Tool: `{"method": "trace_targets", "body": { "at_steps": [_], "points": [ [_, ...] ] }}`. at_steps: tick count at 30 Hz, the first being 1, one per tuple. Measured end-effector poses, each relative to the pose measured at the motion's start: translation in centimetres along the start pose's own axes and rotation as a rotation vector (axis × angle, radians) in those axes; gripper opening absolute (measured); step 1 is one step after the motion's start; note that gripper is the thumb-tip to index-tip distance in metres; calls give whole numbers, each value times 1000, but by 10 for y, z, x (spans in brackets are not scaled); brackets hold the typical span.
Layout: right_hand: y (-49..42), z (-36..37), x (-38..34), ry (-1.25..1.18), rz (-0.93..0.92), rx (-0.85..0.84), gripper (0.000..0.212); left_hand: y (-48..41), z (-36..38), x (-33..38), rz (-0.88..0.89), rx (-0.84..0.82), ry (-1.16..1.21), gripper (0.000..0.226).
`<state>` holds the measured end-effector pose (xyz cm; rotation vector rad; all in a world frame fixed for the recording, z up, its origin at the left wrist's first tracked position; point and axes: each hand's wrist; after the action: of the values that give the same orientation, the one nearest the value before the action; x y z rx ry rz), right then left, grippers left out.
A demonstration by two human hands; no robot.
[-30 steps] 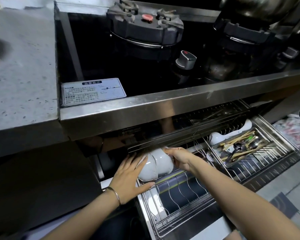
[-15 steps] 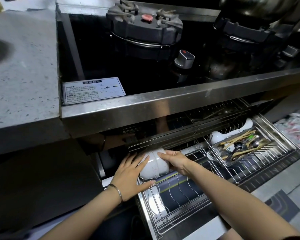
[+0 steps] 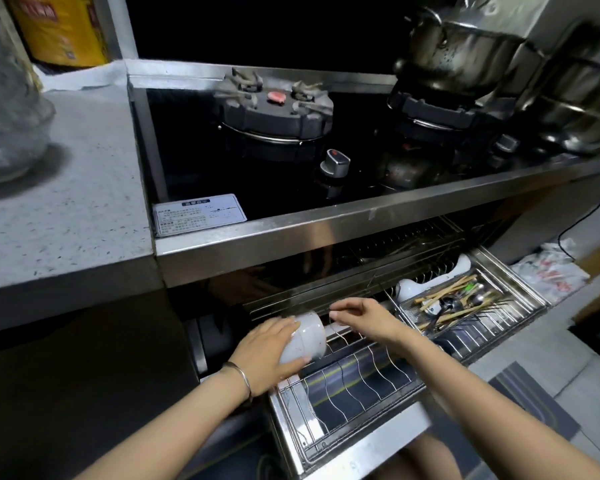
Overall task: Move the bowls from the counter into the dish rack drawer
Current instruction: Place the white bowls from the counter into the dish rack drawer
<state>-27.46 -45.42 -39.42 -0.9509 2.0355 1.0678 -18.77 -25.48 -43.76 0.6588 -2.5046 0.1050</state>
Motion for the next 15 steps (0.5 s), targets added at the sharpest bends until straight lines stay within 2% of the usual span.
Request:
{"method": "trace_targets", "body": {
  "at_steps": [5, 11, 15],
  "points": [
    [64, -35, -59, -84, -234, 128, 18, 14, -67, 51, 162, 142, 71, 60],
    [116, -53, -153, -80, -539, 226, 21, 53, -173, 90, 405, 361, 37, 60],
    [127, -40, -217, -47, -701, 178, 38, 90, -245, 79, 430, 548, -22, 59]
  ]
}}
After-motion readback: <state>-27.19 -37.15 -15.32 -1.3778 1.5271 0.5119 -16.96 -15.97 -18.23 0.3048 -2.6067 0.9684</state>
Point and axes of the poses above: each hand's wrist, its own y-axis away from the middle knuckle, its own z-axis out of the palm, x = y × z, and after that the axes turned 4 degrees about y, right-handed
